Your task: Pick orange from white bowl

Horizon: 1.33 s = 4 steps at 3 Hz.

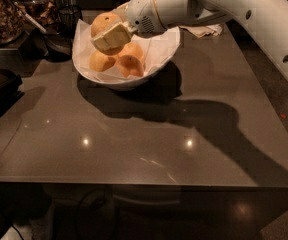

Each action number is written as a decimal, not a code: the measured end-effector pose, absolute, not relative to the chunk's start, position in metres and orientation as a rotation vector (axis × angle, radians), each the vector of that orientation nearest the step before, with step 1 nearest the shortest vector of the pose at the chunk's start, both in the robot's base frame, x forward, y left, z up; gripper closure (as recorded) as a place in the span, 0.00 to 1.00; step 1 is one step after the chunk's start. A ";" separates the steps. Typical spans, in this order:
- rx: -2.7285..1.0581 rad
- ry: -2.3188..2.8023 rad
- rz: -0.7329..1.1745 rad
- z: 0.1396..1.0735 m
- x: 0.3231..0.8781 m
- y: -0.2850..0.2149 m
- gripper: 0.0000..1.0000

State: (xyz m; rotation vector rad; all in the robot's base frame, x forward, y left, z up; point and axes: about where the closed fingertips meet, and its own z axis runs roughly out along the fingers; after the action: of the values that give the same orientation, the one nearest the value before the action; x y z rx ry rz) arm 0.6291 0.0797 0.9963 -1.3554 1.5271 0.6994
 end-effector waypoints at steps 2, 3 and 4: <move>-1.343 1.513 0.711 1.006 0.609 0.085 1.00; -1.291 1.493 0.692 1.017 0.577 0.081 1.00; -1.233 1.488 0.665 1.023 0.545 0.074 1.00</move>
Offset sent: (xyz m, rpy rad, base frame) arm -0.0530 0.0035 0.0254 0.0480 -0.0164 -0.0148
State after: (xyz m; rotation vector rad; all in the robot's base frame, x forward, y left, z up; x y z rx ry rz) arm 0.5450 0.0740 1.0226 -1.2326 1.4878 0.6648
